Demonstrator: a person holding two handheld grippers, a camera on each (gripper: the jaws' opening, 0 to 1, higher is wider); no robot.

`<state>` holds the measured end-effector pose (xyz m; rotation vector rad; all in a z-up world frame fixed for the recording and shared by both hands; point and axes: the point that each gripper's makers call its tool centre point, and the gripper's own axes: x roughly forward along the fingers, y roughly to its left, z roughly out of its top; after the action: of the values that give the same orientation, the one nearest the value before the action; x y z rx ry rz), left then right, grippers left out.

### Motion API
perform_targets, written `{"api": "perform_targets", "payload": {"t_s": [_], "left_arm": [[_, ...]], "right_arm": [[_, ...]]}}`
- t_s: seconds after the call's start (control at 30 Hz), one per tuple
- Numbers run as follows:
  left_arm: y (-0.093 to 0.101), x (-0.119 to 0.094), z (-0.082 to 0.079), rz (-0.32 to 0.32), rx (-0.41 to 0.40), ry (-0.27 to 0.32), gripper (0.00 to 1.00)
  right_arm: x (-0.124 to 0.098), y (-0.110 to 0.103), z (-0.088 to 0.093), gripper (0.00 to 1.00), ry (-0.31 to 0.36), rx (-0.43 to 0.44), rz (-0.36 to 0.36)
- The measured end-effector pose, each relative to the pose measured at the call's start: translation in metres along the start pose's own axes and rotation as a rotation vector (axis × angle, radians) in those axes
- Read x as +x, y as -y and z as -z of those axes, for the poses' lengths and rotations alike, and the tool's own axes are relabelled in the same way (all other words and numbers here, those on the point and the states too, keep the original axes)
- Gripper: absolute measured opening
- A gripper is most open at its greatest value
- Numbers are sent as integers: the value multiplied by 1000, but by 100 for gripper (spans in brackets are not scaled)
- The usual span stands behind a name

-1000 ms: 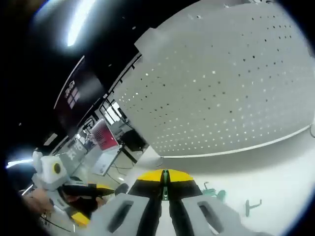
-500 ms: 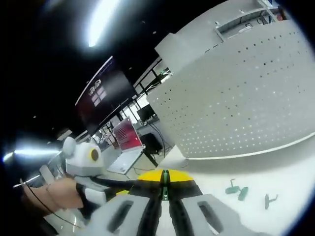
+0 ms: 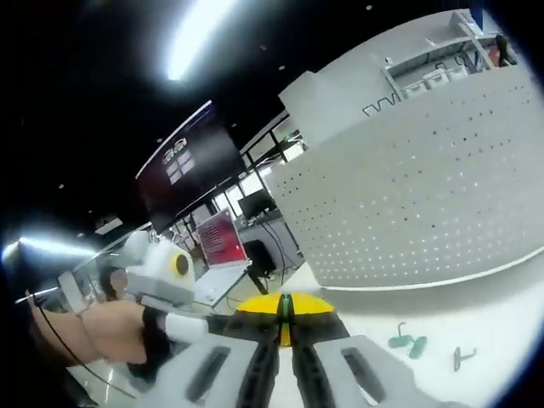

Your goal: Insert the hook assembly into the mounting plate slot until the hook locks in place.

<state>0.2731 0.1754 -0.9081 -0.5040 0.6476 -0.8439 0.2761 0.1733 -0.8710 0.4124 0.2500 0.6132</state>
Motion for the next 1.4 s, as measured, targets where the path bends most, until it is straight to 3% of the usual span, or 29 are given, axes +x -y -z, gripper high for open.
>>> {"api": "perform_targets", "payload": {"t_s": [0.13, 0.17, 0.27, 0.63, 0.93, 1.1, 1.4], "left_arm": [[7, 1, -2, 38, -18, 6, 15], [13, 2, -5, 73, -56, 25, 15], [14, 3, -4, 84, -72, 24, 16], [24, 6, -4, 112, -47, 19, 6], [24, 5, -5, 105, -38, 28, 4], [22, 4, -5, 76, 18, -2, 2], [18, -1, -8, 48, 9, 17, 1]], "right_arm": [[-4, -2, -7, 0, 44, -21, 5], [-5, -3, -9, 0, 58, -29, 8], [-9, -4, -18, 0, 103, -51, 23], [-9, -3, -21, 0, 113, -65, 41], [-8, -6, -21, 0, 109, -85, 41], [-7, -10, -18, 0, 102, -112, 46], [-2, -12, -20, 0, 99, -126, 58]]}}
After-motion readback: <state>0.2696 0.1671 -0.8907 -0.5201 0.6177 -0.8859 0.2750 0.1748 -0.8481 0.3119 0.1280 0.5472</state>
